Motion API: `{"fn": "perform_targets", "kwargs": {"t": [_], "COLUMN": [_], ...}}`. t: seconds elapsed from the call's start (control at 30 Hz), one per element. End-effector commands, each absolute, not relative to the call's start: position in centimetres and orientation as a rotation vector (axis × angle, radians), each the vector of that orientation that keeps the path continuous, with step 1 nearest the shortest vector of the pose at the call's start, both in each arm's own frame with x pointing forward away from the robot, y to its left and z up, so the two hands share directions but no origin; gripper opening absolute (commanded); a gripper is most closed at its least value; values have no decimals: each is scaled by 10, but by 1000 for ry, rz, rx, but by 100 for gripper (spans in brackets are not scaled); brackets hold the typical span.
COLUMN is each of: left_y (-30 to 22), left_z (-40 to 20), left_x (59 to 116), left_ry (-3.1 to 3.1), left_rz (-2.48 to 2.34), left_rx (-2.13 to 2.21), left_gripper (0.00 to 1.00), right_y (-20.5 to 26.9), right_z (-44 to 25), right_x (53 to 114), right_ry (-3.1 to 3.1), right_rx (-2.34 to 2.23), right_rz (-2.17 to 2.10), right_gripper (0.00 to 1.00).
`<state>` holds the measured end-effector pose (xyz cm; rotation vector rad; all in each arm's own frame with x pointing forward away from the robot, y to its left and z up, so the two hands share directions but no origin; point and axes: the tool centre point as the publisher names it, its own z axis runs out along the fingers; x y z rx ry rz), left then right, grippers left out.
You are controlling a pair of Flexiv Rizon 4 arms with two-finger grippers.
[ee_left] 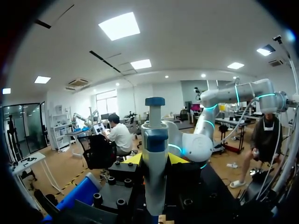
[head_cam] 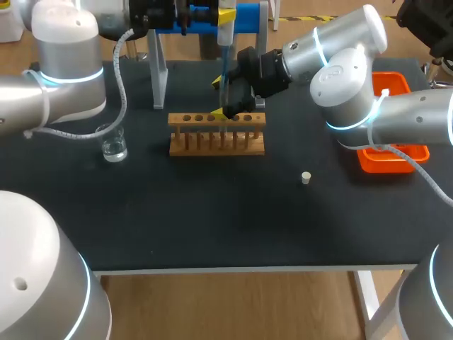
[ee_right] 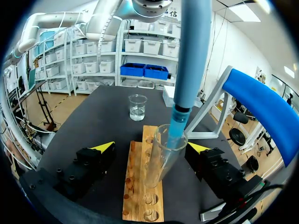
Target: Invert the test tube, pick up the pipette, mount the tip to pipette, aspirate from beaker and dispense into the tube, eject the tip, return the pipette, and cap with the stopper.
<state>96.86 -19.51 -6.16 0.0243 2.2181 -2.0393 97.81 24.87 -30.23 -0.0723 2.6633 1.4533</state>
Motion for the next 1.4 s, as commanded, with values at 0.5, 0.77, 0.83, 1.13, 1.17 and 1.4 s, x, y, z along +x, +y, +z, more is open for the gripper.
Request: {"fn": "perform_targets", "kwargs": {"t": [0.5,0.77,0.83,1.13,1.17,1.4], "left_y": [-199,-201,-201,-199,-199,-198], "left_z": [-65,-66,-66,-68,-68,-70], "left_x": [966,965,964,961,961,962], "left_ry": [2216,2218,2219,2218,2219,2222], "left_rz": [-2053,-2054,-2052,-2047,-2046,-2044], "left_rx": [29,32,30,17,16,18], "left_gripper": [0,0,0,0,0,0], "right_y": [247,247,247,247,247,247], "right_z": [-301,-301,-301,-301,-301,-301], "right_x": [977,977,977,977,977,977], "right_ry": [2664,2664,2664,2664,2664,2664], "right_rx": [-73,-73,-73,-73,-73,-73], "right_rz": [1452,1452,1452,1452,1452,1452], "right_gripper": [100,100,100,100,100,100]}}
